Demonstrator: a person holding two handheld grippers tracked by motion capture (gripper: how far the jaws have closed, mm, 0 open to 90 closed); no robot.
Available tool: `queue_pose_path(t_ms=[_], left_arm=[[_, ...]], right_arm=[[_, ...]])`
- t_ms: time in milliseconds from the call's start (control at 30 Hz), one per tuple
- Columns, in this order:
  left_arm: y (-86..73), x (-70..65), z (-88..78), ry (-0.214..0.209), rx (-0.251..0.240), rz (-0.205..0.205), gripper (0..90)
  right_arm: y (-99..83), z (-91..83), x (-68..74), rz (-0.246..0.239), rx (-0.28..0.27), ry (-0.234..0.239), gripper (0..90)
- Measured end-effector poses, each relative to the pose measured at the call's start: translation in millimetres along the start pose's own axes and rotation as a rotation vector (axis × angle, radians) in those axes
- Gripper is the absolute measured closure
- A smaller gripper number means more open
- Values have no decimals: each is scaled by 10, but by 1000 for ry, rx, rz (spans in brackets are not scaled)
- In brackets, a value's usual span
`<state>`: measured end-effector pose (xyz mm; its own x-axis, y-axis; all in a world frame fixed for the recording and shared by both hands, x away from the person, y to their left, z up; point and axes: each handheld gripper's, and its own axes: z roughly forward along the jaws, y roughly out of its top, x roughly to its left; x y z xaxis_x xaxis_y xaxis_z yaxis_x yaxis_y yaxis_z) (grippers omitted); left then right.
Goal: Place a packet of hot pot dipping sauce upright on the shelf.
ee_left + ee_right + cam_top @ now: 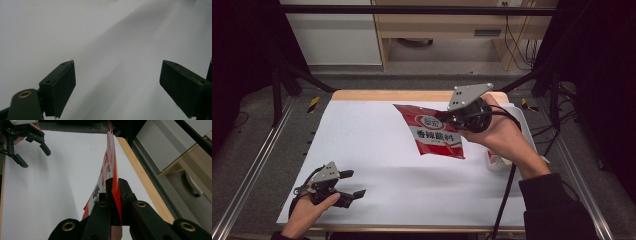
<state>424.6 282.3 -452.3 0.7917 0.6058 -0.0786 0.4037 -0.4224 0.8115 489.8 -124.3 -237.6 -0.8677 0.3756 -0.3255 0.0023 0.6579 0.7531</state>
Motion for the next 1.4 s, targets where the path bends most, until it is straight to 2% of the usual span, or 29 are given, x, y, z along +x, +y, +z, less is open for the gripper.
queue_pose_path(t_ms=[367, 533, 600, 800, 867, 1033, 1167, 1400], left_arm=[[17, -12, 10, -9, -5, -1, 130], [25, 8, 40, -26, 3, 0, 125], [33, 7, 36, -22, 9, 13, 125], [42, 0, -3, -16, -1, 12, 125], [31, -6, -11, -22, -3, -2, 125], [28, -14, 5, -20, 3, -5, 121], [39, -3, 8, 5, 5, 3, 92], [26, 78, -43, 40, -34, -43, 78]], right_arm=[[-29, -47, -152, 9, -12, -23, 895], [-20, -27, -285, 10, -2, -10, 896], [-18, -7, -350, 9, 2, -2, 895], [1, 6, -540, 38, -12, 13, 895], [7, 4, -605, 45, -17, 7, 895], [-1, 5, -757, 74, -37, -16, 896], [-37, -14, -865, 93, -60, -33, 896], [-182, -110, -1028, 139, -79, -77, 896]])
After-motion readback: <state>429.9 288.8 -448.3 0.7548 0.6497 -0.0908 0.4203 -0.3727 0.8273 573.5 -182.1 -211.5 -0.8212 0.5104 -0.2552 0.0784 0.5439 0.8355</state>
